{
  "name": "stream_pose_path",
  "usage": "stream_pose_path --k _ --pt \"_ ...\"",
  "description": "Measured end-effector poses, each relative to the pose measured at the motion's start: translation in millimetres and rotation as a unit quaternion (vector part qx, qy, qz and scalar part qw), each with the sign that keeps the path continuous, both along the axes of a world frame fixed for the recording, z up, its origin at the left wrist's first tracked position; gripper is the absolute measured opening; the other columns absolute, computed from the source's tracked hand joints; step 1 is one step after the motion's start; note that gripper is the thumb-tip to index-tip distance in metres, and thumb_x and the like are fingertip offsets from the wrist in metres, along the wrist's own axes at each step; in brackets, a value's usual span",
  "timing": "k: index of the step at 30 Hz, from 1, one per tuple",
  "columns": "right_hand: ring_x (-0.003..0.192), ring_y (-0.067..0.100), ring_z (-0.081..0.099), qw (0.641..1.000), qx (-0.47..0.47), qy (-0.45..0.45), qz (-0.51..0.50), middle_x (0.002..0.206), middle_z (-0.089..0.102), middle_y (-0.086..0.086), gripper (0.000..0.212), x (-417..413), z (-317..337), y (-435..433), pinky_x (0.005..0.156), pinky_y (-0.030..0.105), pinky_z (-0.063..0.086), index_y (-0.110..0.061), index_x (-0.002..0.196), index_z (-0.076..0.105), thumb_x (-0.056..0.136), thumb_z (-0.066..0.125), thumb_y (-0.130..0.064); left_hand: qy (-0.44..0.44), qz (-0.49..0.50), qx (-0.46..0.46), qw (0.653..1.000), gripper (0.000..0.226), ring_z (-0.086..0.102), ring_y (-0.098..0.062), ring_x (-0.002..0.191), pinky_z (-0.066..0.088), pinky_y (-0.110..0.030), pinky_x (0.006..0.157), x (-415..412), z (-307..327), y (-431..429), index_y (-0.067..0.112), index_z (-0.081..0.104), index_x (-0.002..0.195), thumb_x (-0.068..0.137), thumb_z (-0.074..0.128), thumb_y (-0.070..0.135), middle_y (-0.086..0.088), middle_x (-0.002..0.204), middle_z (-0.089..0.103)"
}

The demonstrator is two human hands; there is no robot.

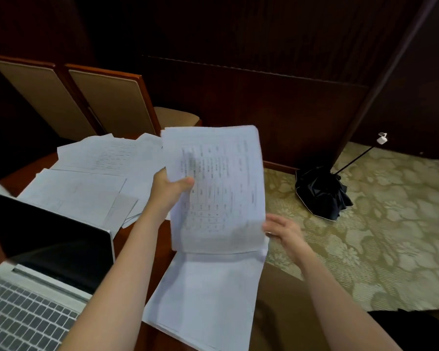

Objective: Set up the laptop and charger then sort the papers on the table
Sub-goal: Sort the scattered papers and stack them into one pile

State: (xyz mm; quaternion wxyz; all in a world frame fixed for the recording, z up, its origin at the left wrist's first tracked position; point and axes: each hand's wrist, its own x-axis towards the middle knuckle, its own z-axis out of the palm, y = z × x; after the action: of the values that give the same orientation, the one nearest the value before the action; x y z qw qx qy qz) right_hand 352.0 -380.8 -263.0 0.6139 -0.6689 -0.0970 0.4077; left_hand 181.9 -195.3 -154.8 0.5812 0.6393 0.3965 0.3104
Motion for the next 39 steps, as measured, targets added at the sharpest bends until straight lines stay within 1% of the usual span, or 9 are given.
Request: stream_pose_path --k 5,8,13,17,20,27,32,36,39 --pt "0.086 0.017 0.068 0.994 0.068 -0.081 -0.012 0.097 0.070 0.003 0.019 -7 35 23 0.078 0.031 0.056 -0.017 0.091 0.065 0.079 0.068 -0.002 -0.010 -0.027 0.029 0.999 0.027 0.053 -0.009 0.098 0.046 -0.015 0.072 2 -3 -13 0.018 0.056 0.110 0.087 0.062 0.005 0.007 0.102 0.058" --pt "0.077 0.003 0.069 0.980 0.126 -0.151 -0.016 0.087 0.071 -0.010 0.022 -9 56 25 0.067 0.022 0.057 -0.019 0.087 0.066 0.077 0.069 0.000 -0.050 -0.007 0.029 0.998 0.036 0.056 -0.008 0.096 0.051 -0.023 0.077 -3 -3 -8 0.023 0.052 0.106 0.079 0.070 0.008 0.010 0.099 0.059" --pt "0.071 -0.003 0.066 0.977 0.116 -0.179 -0.010 0.088 0.065 -0.010 0.034 -18 54 27 0.060 0.016 0.056 -0.023 0.088 0.058 0.075 0.070 0.006 -0.022 -0.019 0.040 0.999 0.040 0.054 -0.010 0.097 0.049 -0.014 0.067 -7 -3 -14 0.027 0.049 0.105 0.077 0.072 0.010 0.011 0.098 0.055" --pt "0.077 0.001 0.065 0.973 0.114 -0.197 -0.027 0.089 0.065 -0.009 0.023 -20 57 34 0.066 0.016 0.057 -0.016 0.092 0.061 0.083 0.062 0.005 -0.001 -0.019 0.038 0.999 0.040 0.051 -0.009 0.105 0.047 -0.019 0.078 -5 5 -16 0.027 0.054 0.110 0.078 0.073 0.013 0.010 0.106 0.056" --pt "0.081 0.006 0.061 0.969 0.118 -0.212 -0.047 0.088 0.063 -0.009 0.020 -13 67 34 0.063 0.016 0.055 -0.006 0.104 0.060 0.087 0.057 0.005 -0.007 -0.019 0.130 0.991 0.035 0.053 -0.006 0.099 0.048 -0.006 0.064 -8 24 -9 0.037 0.055 0.098 0.078 0.073 0.015 0.018 0.104 0.055" --pt "0.082 -0.006 0.054 0.936 0.087 -0.342 0.021 0.086 0.058 -0.019 0.024 -14 95 48 0.063 0.006 0.045 -0.009 0.110 0.063 0.089 0.056 0.000 0.247 -0.078 0.427 0.866 0.043 0.057 -0.015 0.108 0.043 -0.025 0.084 10 61 -22 0.042 0.048 0.127 0.086 0.062 0.041 0.006 0.121 0.062" --pt "0.120 0.007 0.045 0.913 0.024 -0.405 -0.036 0.125 0.051 -0.015 0.057 -1 86 33 0.102 0.028 0.036 -0.026 0.126 0.050 0.077 0.074 -0.011 0.136 -0.015 0.255 0.957 0.023 0.046 -0.006 0.094 0.035 -0.018 0.076 8 48 -15 0.028 0.062 0.112 0.088 0.061 0.030 0.011 0.100 0.055" --pt "0.139 0.023 0.027 0.974 -0.009 -0.183 -0.134 0.152 0.025 0.005 0.109 15 55 4 0.112 0.044 0.029 -0.025 0.148 0.011 0.066 0.082 -0.011 0.074 0.003 0.143 0.987 0.027 0.047 -0.007 0.098 0.035 -0.025 0.086 -5 22 0 0.026 0.059 0.115 0.089 0.062 0.022 0.013 0.106 0.054" --pt "0.125 0.028 0.048 0.991 0.026 -0.088 -0.095 0.124 0.056 0.004 0.070 16 35 -7 0.106 0.047 0.039 -0.017 0.128 0.041 0.069 0.076 -0.003 0.016 0.025 0.097 0.995 0.023 0.053 0.000 0.088 0.039 -0.015 0.080 -10 -1 3 0.024 0.057 0.111 0.089 0.060 0.017 0.015 0.101 0.058"
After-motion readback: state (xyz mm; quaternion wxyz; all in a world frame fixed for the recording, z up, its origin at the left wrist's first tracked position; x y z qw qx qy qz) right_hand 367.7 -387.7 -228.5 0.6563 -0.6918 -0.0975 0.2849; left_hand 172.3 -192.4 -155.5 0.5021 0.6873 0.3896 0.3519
